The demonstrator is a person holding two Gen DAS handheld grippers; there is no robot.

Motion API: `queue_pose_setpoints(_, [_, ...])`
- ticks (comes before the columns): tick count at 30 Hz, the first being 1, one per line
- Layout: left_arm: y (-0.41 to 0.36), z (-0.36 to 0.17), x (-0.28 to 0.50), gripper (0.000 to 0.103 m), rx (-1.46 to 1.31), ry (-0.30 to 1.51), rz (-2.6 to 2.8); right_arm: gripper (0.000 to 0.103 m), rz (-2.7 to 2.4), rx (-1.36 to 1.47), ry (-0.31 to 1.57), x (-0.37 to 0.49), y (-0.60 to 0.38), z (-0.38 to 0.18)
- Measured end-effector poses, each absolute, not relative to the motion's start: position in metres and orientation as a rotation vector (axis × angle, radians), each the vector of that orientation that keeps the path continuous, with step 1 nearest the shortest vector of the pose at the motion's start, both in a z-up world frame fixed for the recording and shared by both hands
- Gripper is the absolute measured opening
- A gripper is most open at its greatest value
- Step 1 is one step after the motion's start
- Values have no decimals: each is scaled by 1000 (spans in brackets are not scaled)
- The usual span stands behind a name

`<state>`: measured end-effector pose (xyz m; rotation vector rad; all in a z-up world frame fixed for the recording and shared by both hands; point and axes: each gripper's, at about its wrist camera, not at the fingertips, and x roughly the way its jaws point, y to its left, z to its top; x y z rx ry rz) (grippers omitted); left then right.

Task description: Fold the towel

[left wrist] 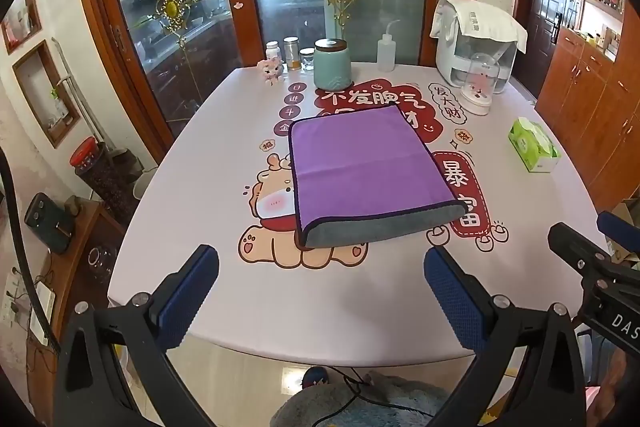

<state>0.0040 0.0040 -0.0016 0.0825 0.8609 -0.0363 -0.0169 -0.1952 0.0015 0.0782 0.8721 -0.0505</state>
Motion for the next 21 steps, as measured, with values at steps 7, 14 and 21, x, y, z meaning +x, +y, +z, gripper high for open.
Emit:
queue_pose_setpoints(7, [4,-3,8,102,79,872,-42,86,-52,84,867,-15,-196,4])
queue_pose_setpoints(14, [4,-1,9,102,79,870,-45,86,-49,63,840,-16,-192,10])
queue_pose_setpoints(21, [4,-2,10,102,78,870,-48,86,-49,52,853,-12,-190,10])
